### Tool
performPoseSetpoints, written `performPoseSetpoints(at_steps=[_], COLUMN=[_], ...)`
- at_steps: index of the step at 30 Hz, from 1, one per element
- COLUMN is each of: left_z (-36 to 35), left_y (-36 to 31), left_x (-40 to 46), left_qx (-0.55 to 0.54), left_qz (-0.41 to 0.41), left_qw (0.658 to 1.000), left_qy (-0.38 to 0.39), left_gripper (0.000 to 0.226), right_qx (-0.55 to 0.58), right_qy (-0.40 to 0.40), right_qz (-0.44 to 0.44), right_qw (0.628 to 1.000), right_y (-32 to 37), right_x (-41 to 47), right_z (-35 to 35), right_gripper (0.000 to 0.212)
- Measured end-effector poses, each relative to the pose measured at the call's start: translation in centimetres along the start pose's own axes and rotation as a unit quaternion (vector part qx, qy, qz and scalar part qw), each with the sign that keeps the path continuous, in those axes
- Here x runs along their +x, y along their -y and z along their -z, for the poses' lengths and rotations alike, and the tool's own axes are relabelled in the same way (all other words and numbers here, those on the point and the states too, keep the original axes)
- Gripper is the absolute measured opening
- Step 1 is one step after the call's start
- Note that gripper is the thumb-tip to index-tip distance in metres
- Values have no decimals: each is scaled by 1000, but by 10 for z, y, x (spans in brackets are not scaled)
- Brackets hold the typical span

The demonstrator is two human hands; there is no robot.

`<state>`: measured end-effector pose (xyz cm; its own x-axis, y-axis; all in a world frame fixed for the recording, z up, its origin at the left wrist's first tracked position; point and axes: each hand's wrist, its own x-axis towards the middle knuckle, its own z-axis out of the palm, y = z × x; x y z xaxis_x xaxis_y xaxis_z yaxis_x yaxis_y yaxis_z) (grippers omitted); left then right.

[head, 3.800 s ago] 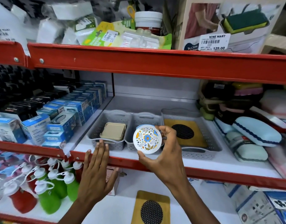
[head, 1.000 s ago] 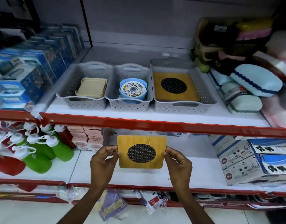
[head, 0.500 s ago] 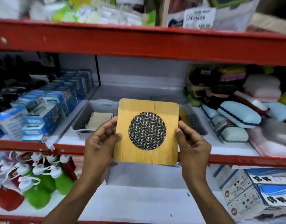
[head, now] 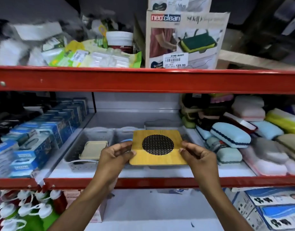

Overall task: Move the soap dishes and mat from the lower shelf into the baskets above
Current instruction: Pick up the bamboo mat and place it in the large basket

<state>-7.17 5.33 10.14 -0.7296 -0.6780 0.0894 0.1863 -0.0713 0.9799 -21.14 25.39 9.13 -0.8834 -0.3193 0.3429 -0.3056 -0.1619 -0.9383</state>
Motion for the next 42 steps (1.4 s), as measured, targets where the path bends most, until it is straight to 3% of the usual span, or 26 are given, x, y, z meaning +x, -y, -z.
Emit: performPoseSetpoints(at_steps=[5, 11, 15, 19, 24, 30, 33, 36, 42], left_z=[-26, -47, -49, -55, -65, -70, -78, -84, -91], left_y=[-9, -8, -1, 2, 8, 14, 14, 16, 14], left_x=[27, 60, 79, 88, 90, 91, 93, 91, 91], left_qx=[59, 157, 263, 400, 472, 586, 586, 587, 597], left_qz=[10, 2, -45, -95, -102, -164, -139, -128, -146], left_qw=[997, 980, 950, 897, 861, 775, 773, 769, 760], left_qy=[56, 123, 160, 163, 159, 168, 200, 218, 210], left_gripper=[35, 25, 23, 18, 13, 23, 12, 14, 12], right_qx=[-54, -202, -310, -415, -487, -520, -526, -538, -551], right_qy=[77, 177, 249, 313, 332, 330, 324, 329, 330], right_qz=[-20, -6, 18, 72, 85, 96, 106, 117, 112], right_qw=[995, 963, 917, 851, 803, 782, 779, 767, 758], right_y=[5, 2, 0, -5, -11, -16, -15, -18, -17], right_x=[36, 80, 104, 116, 123, 123, 120, 117, 115], right_z=[21, 34, 40, 39, 34, 30, 29, 24, 18], right_gripper=[14, 12, 23, 30, 28, 22, 22, 22, 17])
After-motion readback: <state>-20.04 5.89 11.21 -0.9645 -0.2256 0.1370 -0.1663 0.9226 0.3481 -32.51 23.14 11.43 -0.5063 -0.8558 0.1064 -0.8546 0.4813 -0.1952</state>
